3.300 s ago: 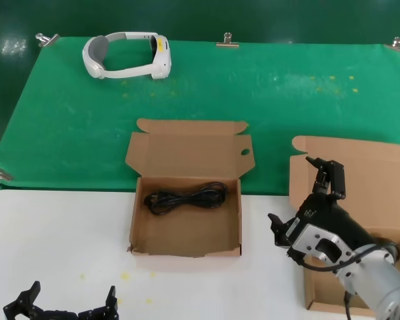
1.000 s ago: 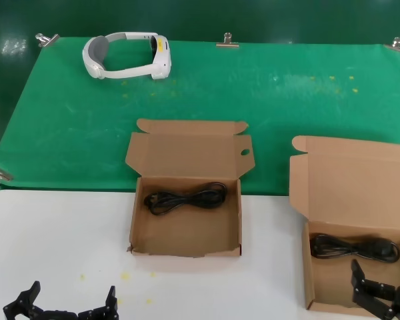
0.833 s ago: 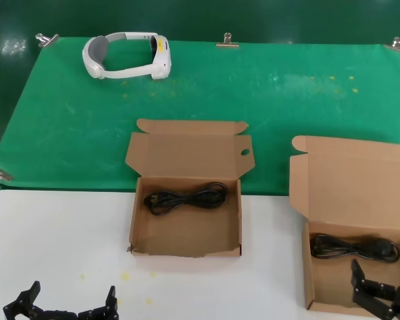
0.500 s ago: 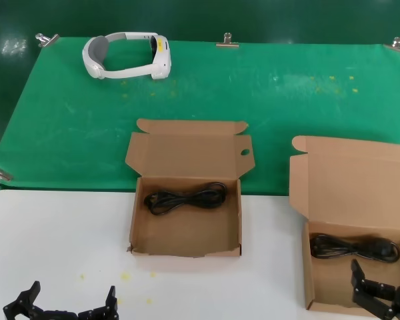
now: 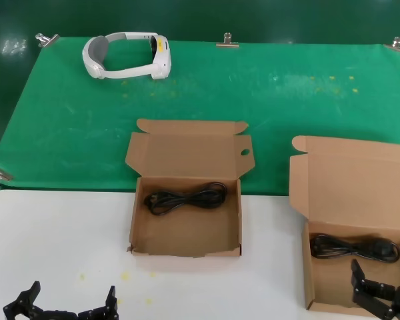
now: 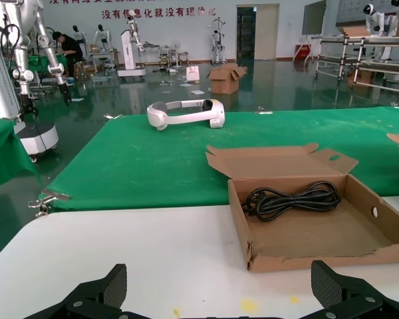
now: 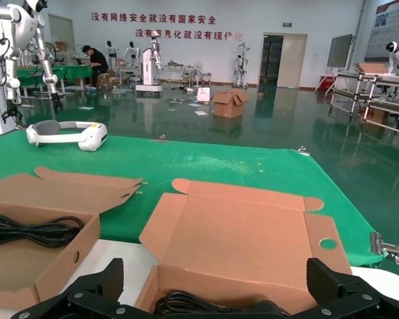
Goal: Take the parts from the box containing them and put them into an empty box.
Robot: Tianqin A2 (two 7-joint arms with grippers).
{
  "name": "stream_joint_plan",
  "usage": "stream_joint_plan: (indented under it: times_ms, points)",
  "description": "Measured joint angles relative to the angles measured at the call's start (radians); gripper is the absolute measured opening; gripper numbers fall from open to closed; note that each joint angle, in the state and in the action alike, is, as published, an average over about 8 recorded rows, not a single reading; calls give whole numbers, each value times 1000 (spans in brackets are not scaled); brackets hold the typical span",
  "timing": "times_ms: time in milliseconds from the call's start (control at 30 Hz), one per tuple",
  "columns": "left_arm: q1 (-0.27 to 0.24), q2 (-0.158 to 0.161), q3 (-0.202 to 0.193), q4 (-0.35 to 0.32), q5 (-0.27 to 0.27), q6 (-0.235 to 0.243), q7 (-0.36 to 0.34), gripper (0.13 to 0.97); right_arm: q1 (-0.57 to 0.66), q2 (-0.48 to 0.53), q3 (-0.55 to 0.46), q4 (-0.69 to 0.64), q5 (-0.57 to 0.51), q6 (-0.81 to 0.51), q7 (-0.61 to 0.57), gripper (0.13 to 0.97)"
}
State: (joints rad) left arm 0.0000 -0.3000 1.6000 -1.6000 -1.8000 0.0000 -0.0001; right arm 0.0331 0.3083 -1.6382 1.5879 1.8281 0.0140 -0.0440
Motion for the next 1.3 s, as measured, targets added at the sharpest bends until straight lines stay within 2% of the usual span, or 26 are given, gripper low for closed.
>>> stream_joint_plan:
  times_ms: [1300]
  points:
    - [0,0,0,0,0,0,0,966,0,0,0,0,0,0,0,966]
